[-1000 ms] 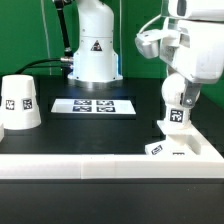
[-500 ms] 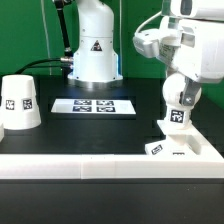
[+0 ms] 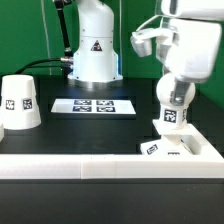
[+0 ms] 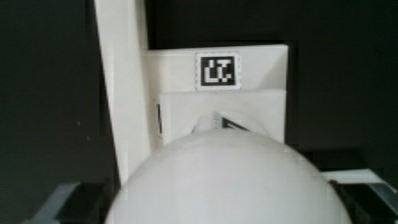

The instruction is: Assemble lamp

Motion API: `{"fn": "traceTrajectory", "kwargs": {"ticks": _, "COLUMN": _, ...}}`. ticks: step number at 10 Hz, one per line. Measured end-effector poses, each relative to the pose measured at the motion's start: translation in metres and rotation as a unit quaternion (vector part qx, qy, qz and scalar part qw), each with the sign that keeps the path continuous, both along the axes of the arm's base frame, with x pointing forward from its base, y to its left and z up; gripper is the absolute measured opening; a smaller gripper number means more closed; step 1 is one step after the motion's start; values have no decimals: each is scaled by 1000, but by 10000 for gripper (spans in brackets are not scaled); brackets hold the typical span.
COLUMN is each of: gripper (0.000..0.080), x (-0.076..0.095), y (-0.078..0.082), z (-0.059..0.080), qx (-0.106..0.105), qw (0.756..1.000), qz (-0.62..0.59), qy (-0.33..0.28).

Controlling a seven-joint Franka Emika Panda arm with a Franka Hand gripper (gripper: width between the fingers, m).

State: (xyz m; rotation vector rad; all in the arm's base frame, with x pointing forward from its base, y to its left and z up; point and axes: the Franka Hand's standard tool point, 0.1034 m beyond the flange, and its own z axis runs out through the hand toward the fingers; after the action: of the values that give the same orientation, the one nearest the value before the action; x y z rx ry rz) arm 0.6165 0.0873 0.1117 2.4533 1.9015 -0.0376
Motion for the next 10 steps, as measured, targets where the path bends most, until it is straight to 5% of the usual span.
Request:
{"fn": "traceTrajectory", "kwargs": {"ticks": 4, "gripper": 577, "x": -3, "y": 2, "z": -1, "qx": -2, "qw": 981, "qz": -193, "qy": -3}}
{"fn": "traceTrajectory", "kwargs": {"ticks": 10, "gripper": 578, "x": -4, "y": 4, "z": -1, "qx": -2, "qw": 912, "qz": -411, "qy": -12}}
